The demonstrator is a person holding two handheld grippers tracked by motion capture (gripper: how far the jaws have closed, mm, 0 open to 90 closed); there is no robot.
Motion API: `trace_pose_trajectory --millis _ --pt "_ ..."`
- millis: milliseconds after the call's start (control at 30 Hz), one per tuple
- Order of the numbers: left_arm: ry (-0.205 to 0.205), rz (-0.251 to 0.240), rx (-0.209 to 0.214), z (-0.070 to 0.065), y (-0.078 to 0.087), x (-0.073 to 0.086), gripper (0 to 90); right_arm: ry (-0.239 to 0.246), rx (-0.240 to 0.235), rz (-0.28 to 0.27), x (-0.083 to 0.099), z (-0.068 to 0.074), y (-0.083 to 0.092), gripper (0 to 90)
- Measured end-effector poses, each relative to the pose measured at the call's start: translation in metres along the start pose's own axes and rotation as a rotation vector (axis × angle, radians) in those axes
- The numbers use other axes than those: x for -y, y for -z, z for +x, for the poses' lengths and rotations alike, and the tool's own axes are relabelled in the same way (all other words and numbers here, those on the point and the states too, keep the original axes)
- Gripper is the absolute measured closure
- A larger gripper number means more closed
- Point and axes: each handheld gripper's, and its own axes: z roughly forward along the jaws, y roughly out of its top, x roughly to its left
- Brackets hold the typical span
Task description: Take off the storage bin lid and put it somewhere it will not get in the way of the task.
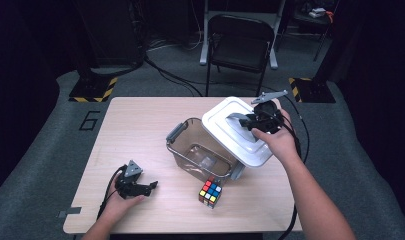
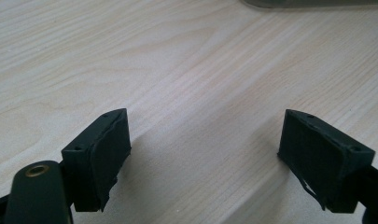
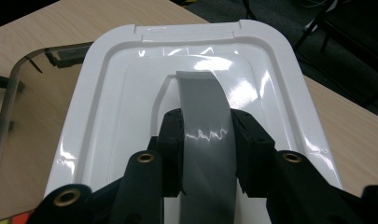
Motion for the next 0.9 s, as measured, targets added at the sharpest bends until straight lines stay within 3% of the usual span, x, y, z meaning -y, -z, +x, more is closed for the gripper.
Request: trace_pose_trajectory --millis 367,433,467,600,633,900 --pt "0.0 -0.001 0.0 0.0 0.0 0.0 16.5 -0.044 0.036 -0.001 0.009 -0.014 0.007 66.7" --pt "0.002 -0.003 0.002 0.0 0.0 0.0 16.5 -0.03 0.039 -0.003 0.01 -0.017 0.008 66.7" --pt "0.002 -0.001 0.001 0.0 0.0 0.0 16.5 -0.056 0.045 0.002 0.011 -0.017 0.008 66.7" --pt "0.002 -0.003 0.002 0.0 0.0 0.0 16.5 -0.039 0.053 -0.005 0.013 -0.022 0.011 66.7" --pt "0.002 -0.004 0.002 0.0 0.0 0.0 16.5 -0.064 0.056 -0.002 0.014 -0.022 0.011 66.7" --pt "0.002 -0.003 0.002 0.0 0.0 0.0 16.5 -0.064 0.073 0.006 0.019 -0.03 0.014 66.7"
